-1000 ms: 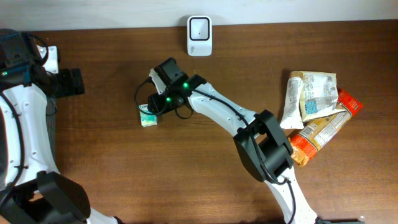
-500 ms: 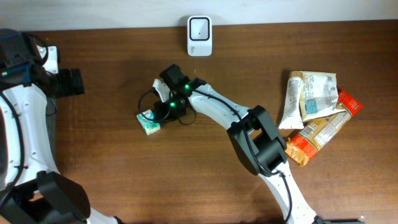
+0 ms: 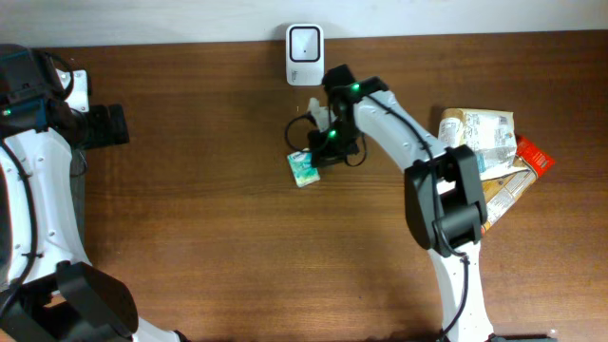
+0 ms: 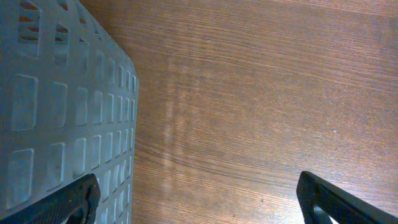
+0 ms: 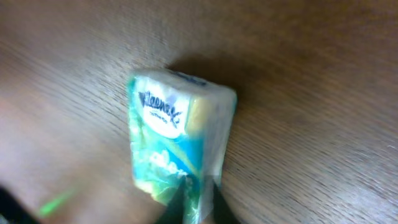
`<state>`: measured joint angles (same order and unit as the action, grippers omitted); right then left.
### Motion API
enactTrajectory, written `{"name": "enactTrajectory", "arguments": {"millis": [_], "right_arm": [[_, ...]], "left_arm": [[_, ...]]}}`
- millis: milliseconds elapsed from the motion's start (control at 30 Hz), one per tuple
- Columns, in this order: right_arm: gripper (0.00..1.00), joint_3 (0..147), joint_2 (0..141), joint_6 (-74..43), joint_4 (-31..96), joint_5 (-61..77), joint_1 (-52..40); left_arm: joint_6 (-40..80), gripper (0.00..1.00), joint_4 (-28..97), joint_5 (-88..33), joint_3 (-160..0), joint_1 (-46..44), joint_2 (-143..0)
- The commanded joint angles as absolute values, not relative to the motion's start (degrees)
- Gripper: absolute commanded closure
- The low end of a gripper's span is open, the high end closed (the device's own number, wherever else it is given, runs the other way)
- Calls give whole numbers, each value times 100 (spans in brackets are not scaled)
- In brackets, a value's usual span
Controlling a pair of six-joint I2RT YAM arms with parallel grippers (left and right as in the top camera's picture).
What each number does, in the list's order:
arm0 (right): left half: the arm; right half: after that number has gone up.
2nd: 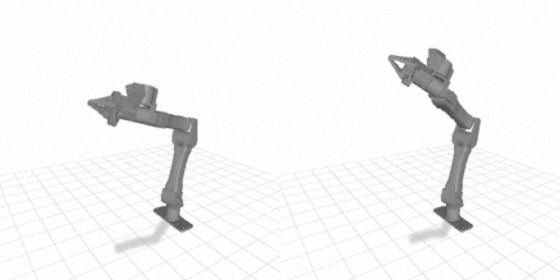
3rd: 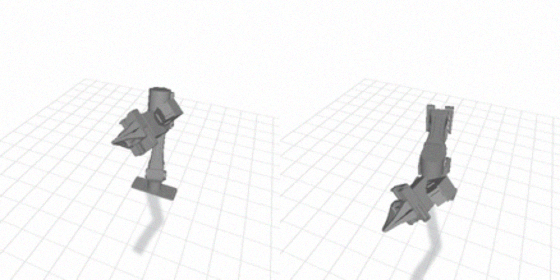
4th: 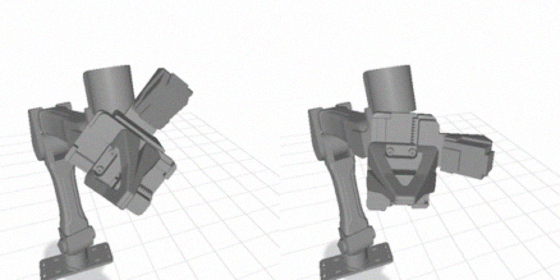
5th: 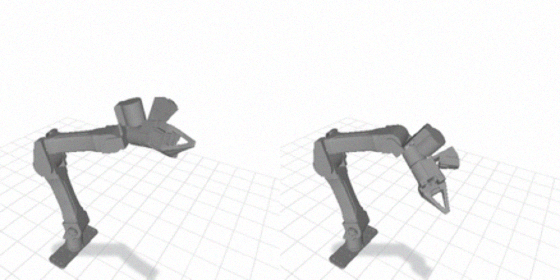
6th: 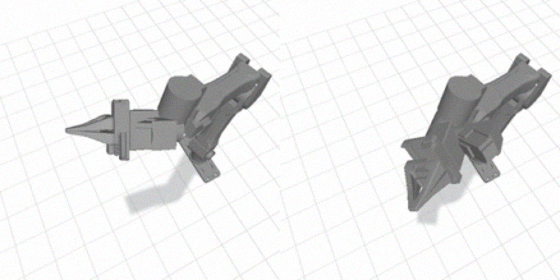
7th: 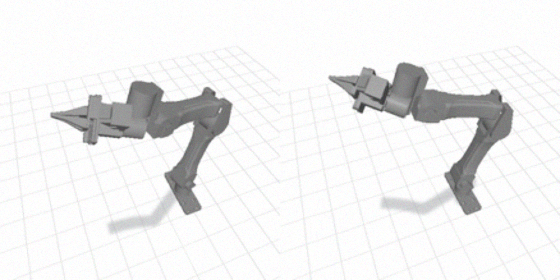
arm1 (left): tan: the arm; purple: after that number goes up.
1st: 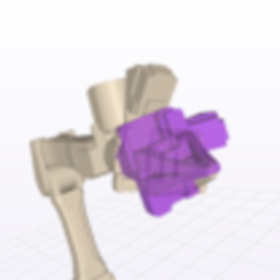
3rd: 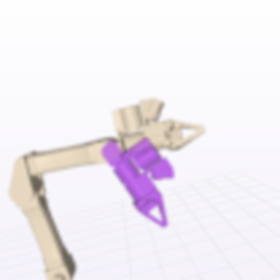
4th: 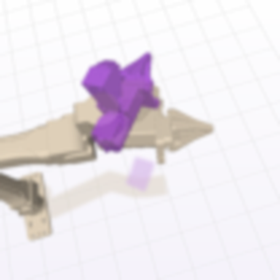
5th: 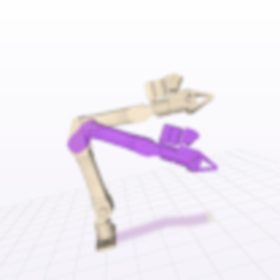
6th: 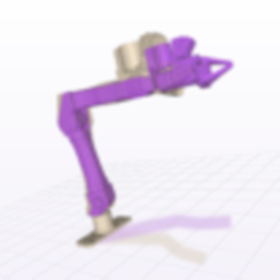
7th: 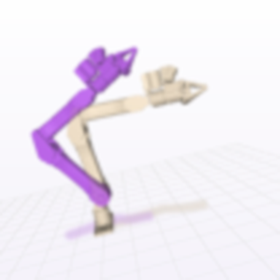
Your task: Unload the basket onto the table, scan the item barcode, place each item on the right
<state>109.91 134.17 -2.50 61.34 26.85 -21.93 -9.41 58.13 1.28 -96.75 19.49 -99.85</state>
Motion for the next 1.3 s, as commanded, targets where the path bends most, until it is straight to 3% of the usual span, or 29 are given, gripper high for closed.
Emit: {"name": "enactTrajectory", "arguments": {"millis": [0,67,200,400,467,567,700,933,1033,1167,1267], "right_arm": [[32,10989,13517,-209,6180,1538,-2392],[31,10993,13517,-209,6178,1498,-2290],[45,10991,13552,-167,6018,2147,-2174],[55,10984,13952,-47,5859,3116,-2215],[65,10982,14025,-224,5870,3127,-2215],[96,10982,14031,-486,5876,3131,-2215],[96,11111,14007,-646,6202,3188,-2091],[96,12250,13434,1793,8460,6517,-1068],[96,12248,13434,2515,9070,7122,-753],[96,12248,13434,2794,9284,7675,-513],[96,12248,13434,3245,9292,8903,-655]], "left_arm": [[-993,1,5819,82,-9701,1994,-9972],[-993,1,5819,82,-9701,1994,-9972],[-993,1,5819,82,-9699,1994,-9974],[-993,1,5819,84,-9699,1994,-9972],[-993,1,5819,84,-9699,1994,-9972],[-993,1,5819,82,-9701,1994,-9974],[-993,1,5819,82,-9701,1994,-9974],[-993,1,5819,82,-9699,1994,-9974],[-993,1,5819,82,-9701,1994,-9974],[-993,1,5819,82,-9699,1994,-9972],[-993,1,5817,84,-9701,1994,-9972]]}}
